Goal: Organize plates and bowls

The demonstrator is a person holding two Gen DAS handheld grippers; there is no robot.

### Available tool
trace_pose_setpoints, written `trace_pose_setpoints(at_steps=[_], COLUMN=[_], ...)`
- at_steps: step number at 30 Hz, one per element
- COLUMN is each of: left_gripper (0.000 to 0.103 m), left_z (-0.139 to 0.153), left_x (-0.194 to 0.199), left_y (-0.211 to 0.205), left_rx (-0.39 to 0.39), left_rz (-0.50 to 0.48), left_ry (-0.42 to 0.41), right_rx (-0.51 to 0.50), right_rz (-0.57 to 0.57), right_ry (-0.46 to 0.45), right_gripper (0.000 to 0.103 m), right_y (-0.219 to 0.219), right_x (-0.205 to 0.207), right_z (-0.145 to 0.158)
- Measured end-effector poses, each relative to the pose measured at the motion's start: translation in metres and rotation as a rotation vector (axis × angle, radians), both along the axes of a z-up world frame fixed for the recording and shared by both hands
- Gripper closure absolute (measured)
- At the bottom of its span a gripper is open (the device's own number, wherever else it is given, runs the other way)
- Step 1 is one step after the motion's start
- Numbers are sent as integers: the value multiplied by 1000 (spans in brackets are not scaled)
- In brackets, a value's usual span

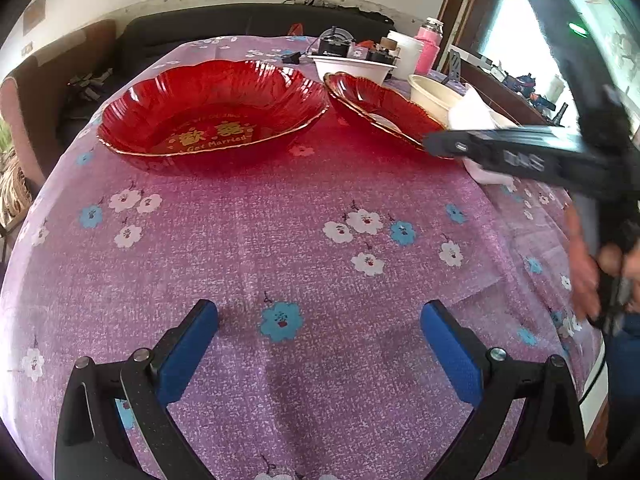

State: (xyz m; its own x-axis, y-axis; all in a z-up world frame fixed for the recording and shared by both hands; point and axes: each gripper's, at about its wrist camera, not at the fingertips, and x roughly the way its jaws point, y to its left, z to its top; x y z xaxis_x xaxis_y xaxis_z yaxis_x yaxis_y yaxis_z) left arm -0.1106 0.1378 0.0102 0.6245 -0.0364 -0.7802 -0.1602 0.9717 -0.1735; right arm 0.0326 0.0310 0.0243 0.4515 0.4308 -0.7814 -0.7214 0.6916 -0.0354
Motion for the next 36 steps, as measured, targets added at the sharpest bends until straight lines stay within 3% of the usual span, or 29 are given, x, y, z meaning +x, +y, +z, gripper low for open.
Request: trace_pose_setpoints(at_steps=[5, 8, 11, 15, 20, 26, 28, 32, 36], left_gripper=[1, 1, 1, 1, 19, 20, 27, 49, 55], left_z=[0, -1, 0, 2, 26, 78, 86, 80, 64], left_x=[-2, -3, -3, -4, 11, 78, 114, 181, 216], left_y=[-1, 0, -1, 2, 4, 5, 5, 8, 12], left_rx=[3, -6, -1, -18, -90, -73, -70, -76, -37], left_rz=[0, 1, -9, -2, -54, -104, -111, -111, -67], left_ry=[-1, 1, 6, -1, 1, 1, 22, 104, 152], right_rx=[-34, -92, -87, -71, -10, 42, 65, 169, 222], right_rz=[36, 76, 67, -64, -178, -261, -298, -350, -345], right_ry=[7, -57, -13, 100, 145, 193, 241, 333, 390], right_gripper=[88, 88, 88, 87, 87, 87, 88, 87, 87], right_y=[9, 15, 15, -8, -41, -62, -71, -91, -96], right_x=[11, 3, 17, 56, 81, 105, 117, 135, 144], right_z=[-1, 2, -2, -15, -9, -3, -5, -8, -10])
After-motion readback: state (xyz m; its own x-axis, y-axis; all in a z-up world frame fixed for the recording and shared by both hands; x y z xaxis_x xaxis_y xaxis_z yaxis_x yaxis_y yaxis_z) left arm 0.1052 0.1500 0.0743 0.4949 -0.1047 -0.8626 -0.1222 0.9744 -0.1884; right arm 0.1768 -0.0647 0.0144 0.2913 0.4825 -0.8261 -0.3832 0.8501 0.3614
